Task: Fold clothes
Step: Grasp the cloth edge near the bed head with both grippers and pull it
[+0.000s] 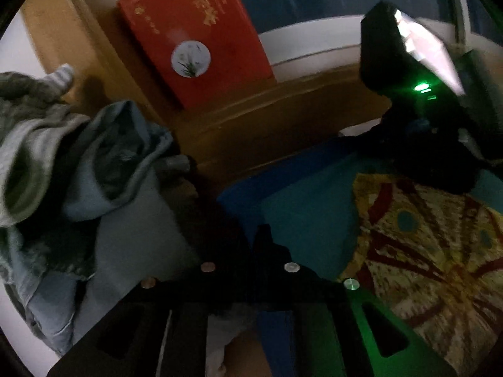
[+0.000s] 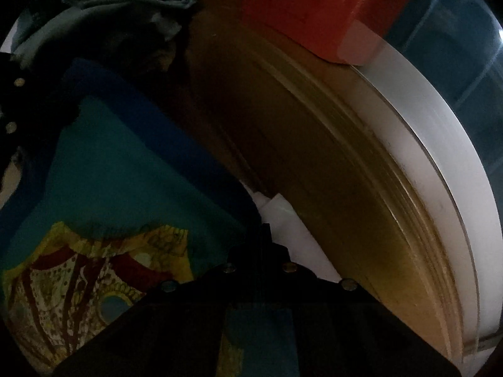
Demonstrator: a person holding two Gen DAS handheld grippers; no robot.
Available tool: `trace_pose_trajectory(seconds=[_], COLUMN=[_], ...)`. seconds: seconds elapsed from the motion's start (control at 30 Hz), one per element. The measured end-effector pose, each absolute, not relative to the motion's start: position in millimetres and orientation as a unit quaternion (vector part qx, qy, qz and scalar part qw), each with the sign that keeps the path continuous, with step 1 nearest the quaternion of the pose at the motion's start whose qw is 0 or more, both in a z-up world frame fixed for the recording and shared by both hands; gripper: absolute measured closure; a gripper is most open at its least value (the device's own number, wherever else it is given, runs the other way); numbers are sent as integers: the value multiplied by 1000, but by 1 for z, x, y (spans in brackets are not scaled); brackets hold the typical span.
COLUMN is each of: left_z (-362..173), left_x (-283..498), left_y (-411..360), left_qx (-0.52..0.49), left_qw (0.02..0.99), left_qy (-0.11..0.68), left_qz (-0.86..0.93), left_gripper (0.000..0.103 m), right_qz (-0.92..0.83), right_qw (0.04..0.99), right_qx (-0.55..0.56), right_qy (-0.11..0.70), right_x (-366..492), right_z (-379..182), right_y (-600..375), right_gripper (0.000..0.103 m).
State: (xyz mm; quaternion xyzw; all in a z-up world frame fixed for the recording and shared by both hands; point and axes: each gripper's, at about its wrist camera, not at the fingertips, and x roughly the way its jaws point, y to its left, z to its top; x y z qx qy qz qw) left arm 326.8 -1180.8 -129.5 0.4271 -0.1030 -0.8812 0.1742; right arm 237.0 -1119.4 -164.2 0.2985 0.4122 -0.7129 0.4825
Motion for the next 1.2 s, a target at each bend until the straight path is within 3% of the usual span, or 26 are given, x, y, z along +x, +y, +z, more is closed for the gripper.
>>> trace_pose_trajectory(seconds=[0.17,0.27,0.33,0.4,0.5,0.57,0.63,0.7,0.9,1.1,1.2], left_z=[-110,-102,-103,-108,-118,-124,-128,-127,-127,-137,-137], left_x=[365,392,405,417,442,454,468,481,494,516,530], left_y=[-1173,-1164,-1160,-1163,-1168,-1173,-1176,-1175,-1161,-1155,-1156], left_qx=[423,421,429,445,458,459,453,439,434,452,455], left_qw=[148,124,107,100,111,106,94,75,62,87,80], left_qy=[-65,-35,2,40,96,144,192,221,217,209,222], left_qz=[-891,-898,-897,-889,-877,-870,-866,-868,-872,-863,-859], left_gripper=[86,81,81,81,81,81,81,81,81,81,81], right_qz=[-720,-731,-740,-750,-742,-701,-655,-616,-629,-742,-740], right_qw=[476,478,483,487,508,540,570,592,572,506,518], right_qx=[314,311,300,278,258,273,288,304,320,347,373], right_qy=[395,375,359,350,353,378,403,421,418,269,211], right_x=[233,234,238,248,268,288,308,329,331,287,284], right_z=[-155,-132,-114,-97,-82,-94,-107,-121,-158,-141,-115], right_y=[-1117,-1108,-1100,-1092,-1088,-1092,-1096,-1103,-1159,-1184,-1155], right_gripper=[101,89,59,44,45,57,79,83,84,83,83])
